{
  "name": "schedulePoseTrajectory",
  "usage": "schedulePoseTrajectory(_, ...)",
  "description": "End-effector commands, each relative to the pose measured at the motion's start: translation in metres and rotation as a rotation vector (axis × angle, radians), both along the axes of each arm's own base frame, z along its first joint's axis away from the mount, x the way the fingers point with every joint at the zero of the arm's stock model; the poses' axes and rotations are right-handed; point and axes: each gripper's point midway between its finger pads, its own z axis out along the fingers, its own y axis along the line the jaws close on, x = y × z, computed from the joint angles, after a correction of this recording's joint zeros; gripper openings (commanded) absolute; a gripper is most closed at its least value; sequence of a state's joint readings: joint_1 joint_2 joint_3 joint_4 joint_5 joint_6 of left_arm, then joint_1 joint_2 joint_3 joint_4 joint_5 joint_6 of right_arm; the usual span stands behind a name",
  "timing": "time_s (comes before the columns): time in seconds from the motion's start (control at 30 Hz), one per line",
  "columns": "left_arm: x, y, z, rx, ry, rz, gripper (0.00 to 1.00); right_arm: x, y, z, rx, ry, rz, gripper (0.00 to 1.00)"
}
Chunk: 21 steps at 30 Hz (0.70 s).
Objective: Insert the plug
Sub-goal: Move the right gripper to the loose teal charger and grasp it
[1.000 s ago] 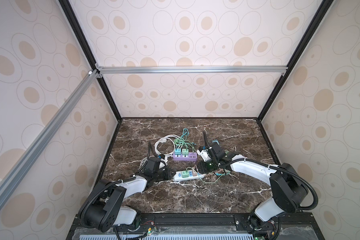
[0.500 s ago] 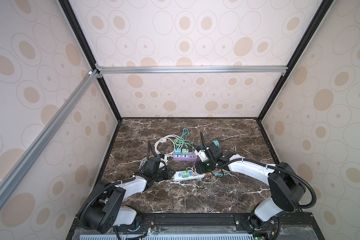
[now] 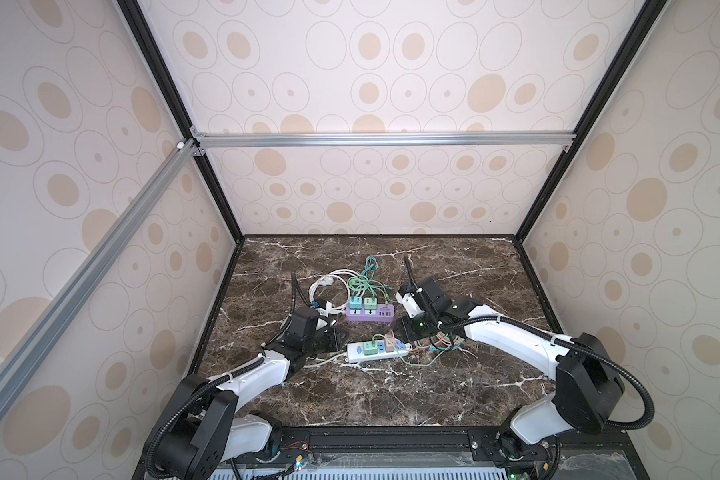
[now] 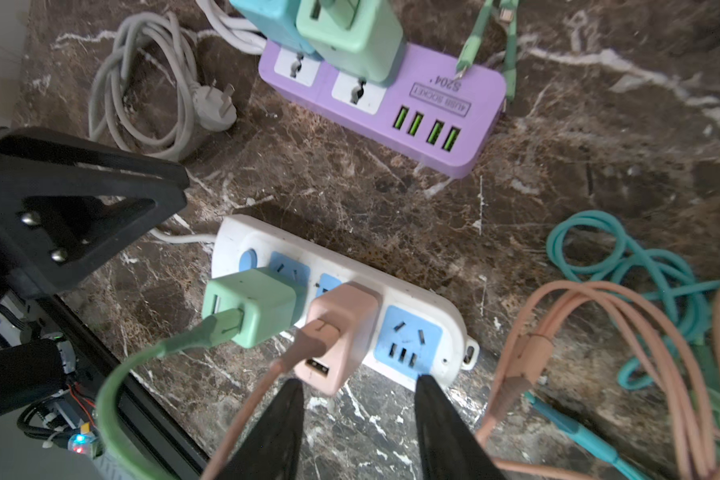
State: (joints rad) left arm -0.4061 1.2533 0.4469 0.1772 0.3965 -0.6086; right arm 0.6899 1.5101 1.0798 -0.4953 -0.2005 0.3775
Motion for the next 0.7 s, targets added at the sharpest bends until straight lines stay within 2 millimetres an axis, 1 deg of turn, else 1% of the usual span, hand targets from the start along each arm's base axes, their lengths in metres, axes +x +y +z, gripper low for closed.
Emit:
schedulePoseTrajectory(0.0,0.007,-0.001,0.012,0.020,-0.032,-0.006,0.31,0.004,-0.013,0.009,-0.051,-0.028,-0.005,0.48)
schedulePoseTrajectory(0.17,0.009,0.004,0.019,0.044,-0.053,0.006,0.32,0.014,-0.036,0.012,-0.080,-0.053,-0.063,0.48)
schedulePoseTrajectory(0.27,0.013,0.007,0.028,0.070,-0.082,0.011,0.37,0.026,-0.056,0.020,-0.110,-0.103,-0.111,0.48)
schedulePoseTrajectory(0.33,0.016,0.010,0.035,0.083,-0.103,0.021,0.41,0.038,-0.072,0.024,-0.161,-0.151,-0.146,0.50)
schedulePoseTrajectory(0.4,0.019,0.010,0.045,0.087,-0.128,0.026,0.45,0.052,-0.089,0.027,-0.211,-0.189,-0.178,0.55)
schedulePoseTrajectory(0.47,0.022,0.011,0.054,0.091,-0.153,0.031,0.50,0.067,-0.102,0.029,-0.241,-0.215,-0.210,0.57)
schedulePoseTrajectory(0.5,0.023,0.012,0.058,0.095,-0.165,0.032,0.51,0.076,-0.110,0.029,-0.253,-0.226,-0.227,0.58)
schedulePoseTrajectory(0.6,0.024,0.016,0.072,0.105,-0.212,0.043,0.60,0.102,-0.127,0.024,-0.288,-0.237,-0.259,0.59)
schedulePoseTrajectory(0.67,0.023,0.020,0.080,0.111,-0.242,0.055,0.66,0.118,-0.134,0.020,-0.301,-0.236,-0.263,0.59)
